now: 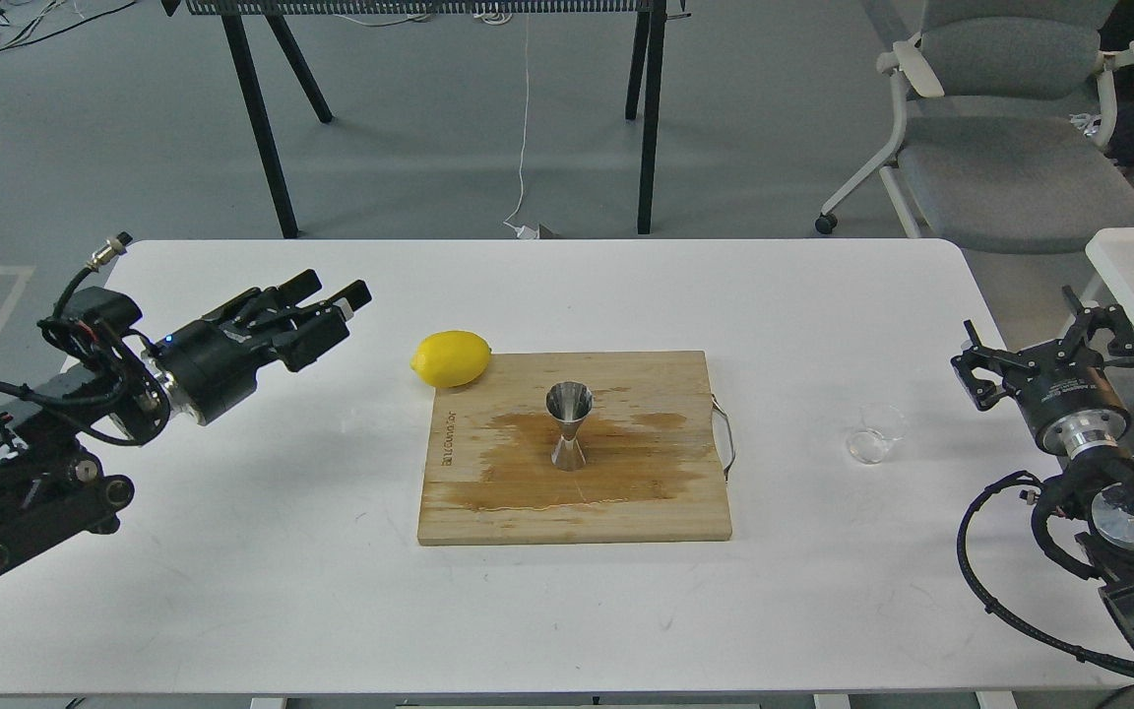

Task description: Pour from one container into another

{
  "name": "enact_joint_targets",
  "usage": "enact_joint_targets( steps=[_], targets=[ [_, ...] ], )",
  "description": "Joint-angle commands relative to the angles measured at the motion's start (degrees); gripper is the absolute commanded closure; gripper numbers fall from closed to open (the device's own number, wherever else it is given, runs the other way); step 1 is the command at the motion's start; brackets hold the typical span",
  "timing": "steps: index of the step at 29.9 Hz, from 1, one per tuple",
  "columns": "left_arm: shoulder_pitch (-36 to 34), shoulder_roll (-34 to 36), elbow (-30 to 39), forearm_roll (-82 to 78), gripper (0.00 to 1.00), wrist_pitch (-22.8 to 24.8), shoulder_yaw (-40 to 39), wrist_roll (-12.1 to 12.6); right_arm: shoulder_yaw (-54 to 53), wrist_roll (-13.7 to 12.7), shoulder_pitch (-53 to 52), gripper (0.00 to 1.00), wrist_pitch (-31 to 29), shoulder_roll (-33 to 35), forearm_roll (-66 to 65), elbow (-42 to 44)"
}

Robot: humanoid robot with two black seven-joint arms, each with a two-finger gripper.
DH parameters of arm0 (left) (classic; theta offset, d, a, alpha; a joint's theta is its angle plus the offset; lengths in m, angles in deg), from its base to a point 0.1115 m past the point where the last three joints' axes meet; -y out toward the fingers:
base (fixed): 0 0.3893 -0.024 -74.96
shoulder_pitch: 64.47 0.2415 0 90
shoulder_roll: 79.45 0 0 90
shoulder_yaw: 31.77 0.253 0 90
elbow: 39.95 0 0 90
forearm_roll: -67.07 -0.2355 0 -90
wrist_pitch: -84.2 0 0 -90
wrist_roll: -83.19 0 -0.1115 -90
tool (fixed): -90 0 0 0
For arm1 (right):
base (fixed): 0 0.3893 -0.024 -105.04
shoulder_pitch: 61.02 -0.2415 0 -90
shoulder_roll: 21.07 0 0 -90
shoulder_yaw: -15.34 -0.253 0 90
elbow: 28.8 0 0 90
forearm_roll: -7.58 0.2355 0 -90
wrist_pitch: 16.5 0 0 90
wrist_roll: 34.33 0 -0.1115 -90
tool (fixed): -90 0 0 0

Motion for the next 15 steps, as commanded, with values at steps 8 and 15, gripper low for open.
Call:
enact_joint_targets(
  steps=[8,15],
  targets=[
    [-2.5,-0.3,-16.4,19.4,0.12,24.3,-15.5,0.0,0.5,-13.4,-8.7,0.0,0.0,2.1,0.6,-0.5],
    [-3.4,-0.6,-27.9,46.8,0.12,24.3,-13.1,0.0,-2.0,-24.6,-9.8,0.01,0.0,2.4,10.4,-6.5]
  ],
)
